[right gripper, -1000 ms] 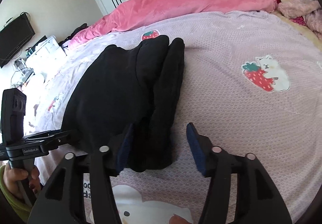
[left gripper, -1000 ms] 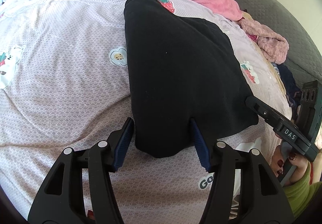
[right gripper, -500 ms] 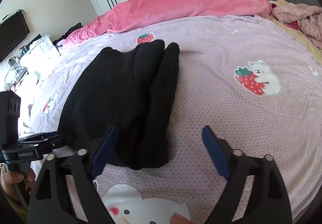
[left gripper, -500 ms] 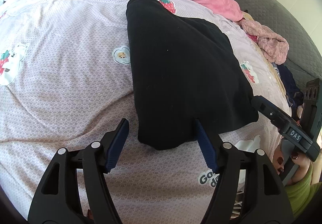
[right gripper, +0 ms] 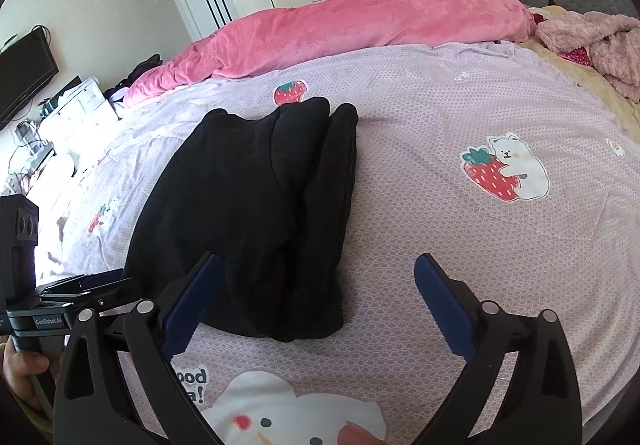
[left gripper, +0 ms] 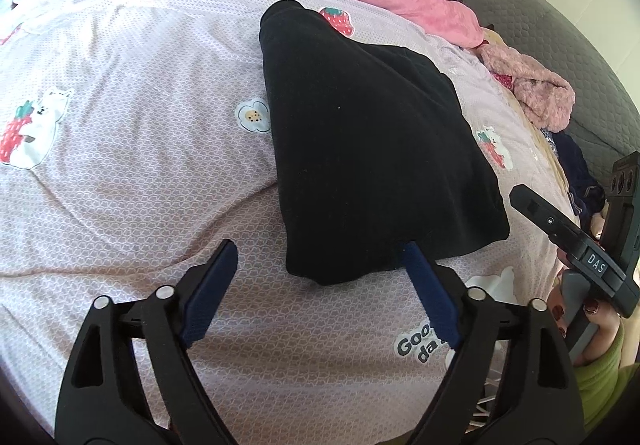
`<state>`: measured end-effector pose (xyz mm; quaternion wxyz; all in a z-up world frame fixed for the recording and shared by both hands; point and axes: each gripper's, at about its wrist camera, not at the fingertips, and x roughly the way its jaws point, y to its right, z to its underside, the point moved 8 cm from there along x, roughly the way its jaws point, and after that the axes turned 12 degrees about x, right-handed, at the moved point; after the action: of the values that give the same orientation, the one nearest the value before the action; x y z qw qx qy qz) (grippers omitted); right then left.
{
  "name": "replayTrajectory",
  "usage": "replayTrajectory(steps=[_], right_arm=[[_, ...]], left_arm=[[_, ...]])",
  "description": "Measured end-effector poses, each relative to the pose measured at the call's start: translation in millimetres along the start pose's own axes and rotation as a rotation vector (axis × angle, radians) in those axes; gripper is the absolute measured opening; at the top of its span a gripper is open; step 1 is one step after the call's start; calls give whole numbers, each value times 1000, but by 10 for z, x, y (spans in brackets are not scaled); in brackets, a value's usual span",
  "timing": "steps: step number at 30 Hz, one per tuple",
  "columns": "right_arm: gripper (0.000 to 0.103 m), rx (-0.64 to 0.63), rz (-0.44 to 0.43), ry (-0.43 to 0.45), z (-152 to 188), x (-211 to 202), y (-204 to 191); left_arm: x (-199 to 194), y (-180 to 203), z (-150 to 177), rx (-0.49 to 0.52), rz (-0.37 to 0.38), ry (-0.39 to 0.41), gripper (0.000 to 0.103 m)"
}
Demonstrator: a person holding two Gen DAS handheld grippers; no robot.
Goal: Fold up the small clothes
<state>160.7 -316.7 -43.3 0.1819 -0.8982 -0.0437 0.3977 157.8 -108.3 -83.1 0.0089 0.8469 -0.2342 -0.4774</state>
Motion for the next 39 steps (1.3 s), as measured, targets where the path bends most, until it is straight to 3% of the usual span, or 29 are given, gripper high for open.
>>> replayTrajectory(steps=[10, 19, 29, 39], right_arm=[[98, -3, -3, 15, -22, -64, -43], [98, -11, -6, 42, -55, -167, -92], [98, -54, -6, 125, -115, -434, -235], [98, -72, -10, 224, -123, -779, -350]], left_arm=[[-81, -54, -17, -6, -39, 4, 94], [-244, -57, -55, 4, -106, 37, 93], [-681, -4, -141, 28, -196, 164, 94], [-986, 76, -88, 54, -277, 242, 94]])
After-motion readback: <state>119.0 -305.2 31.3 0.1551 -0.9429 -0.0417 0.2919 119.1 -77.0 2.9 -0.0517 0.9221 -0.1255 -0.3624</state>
